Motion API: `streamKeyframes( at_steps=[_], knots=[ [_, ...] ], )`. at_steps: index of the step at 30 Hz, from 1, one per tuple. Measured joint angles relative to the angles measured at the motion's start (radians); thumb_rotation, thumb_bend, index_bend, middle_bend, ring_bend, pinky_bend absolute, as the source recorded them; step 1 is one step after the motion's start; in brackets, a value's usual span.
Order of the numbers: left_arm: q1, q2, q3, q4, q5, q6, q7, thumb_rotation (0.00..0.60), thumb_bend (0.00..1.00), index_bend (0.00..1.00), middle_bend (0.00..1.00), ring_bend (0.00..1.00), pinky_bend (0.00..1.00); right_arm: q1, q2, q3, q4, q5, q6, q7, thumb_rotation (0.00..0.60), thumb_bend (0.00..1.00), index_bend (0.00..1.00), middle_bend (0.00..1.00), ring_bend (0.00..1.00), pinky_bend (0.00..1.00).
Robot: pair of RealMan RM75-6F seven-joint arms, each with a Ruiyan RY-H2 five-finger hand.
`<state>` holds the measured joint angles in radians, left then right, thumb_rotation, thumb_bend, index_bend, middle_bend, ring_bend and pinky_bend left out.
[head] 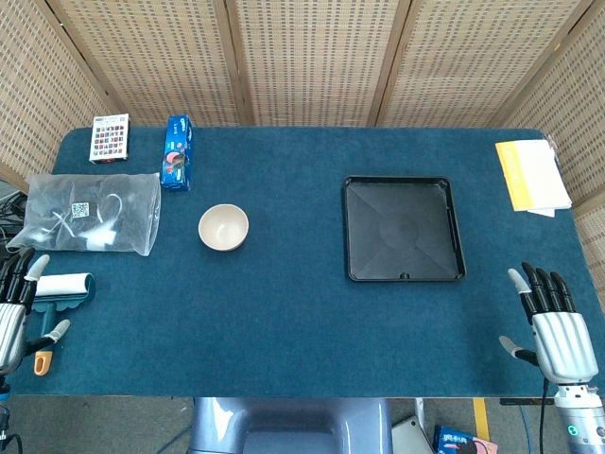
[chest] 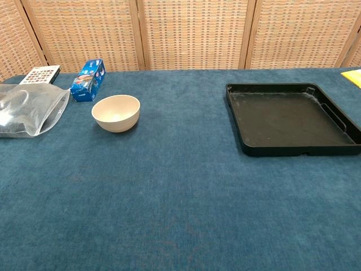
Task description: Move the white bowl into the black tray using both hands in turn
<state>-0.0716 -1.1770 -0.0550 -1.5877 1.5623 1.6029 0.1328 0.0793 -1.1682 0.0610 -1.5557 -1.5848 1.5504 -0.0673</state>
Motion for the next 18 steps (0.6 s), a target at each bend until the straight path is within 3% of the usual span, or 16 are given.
streamKeyframes(
  at_steps=[18],
  knots=[
    [-0.008,-0.007,-0.004,0.004,-0.008,-0.018,0.011,0.6,0.17,0.0,0.0,0.0,0.0,-0.003,0.003,0.002,-0.008,0.01,0.0,0.008,0.6,0.15,0.02,0.0,0.0,0.0]
  ],
)
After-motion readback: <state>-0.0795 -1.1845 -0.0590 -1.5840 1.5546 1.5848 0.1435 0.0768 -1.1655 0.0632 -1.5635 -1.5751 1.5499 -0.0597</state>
